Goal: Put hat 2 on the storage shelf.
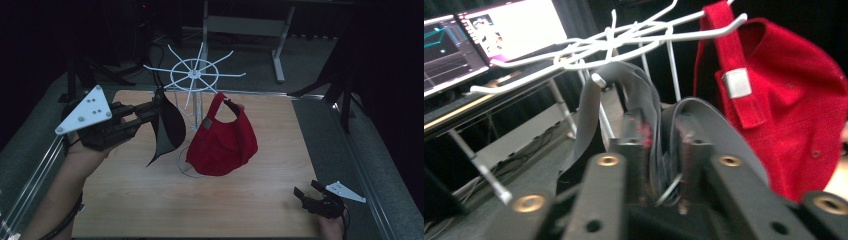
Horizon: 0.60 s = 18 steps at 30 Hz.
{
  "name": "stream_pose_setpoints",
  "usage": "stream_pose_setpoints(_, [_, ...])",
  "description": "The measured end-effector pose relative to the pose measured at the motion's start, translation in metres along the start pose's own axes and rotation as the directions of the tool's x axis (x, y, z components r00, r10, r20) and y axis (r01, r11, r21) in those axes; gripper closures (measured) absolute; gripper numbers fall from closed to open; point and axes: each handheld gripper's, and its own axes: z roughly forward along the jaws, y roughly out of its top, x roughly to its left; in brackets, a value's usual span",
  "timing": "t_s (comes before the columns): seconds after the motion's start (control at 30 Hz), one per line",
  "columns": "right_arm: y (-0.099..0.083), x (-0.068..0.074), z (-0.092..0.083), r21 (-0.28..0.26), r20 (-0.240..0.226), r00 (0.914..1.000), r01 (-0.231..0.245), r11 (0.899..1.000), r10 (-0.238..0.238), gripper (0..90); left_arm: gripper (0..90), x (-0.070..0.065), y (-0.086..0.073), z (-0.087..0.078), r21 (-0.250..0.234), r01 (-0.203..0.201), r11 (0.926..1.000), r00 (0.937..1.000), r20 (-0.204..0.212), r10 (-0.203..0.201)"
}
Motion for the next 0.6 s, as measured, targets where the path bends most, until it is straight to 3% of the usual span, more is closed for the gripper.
stream_pose_setpoints(0.13, [0.000,0.000,0.000,0.000,0.000,1.0000,0.000,1.000,0.000,14.2,69.0,0.001,-0.004,-0.002,0.013,0.009,0.9999,1.0000,0.002,-0.009])
stream_pose_setpoints(0.2, [0.000,0.000,0.000,-0.001,0.000,1.0000,-0.001,1.000,0.001,14.3,67.2,0.002,-0.009,-0.005,0.009,0.031,0.9995,0.9995,0.008,-0.031])
stream_pose_setpoints(0.33, [0.000,0.000,0.000,-0.002,-0.002,1.0000,-0.001,1.000,0.001,14.2,67.2,0.003,-0.019,-0.009,0.003,0.064,0.9979,0.9978,0.015,-0.064])
stream_pose_setpoints(0.6, [0.000,0.000,-0.001,-0.004,-0.001,1.0000,-0.001,1.000,0.000,14.2,67.2,-0.002,-0.040,-0.015,0.020,0.082,0.9964,0.9964,0.018,-0.083])
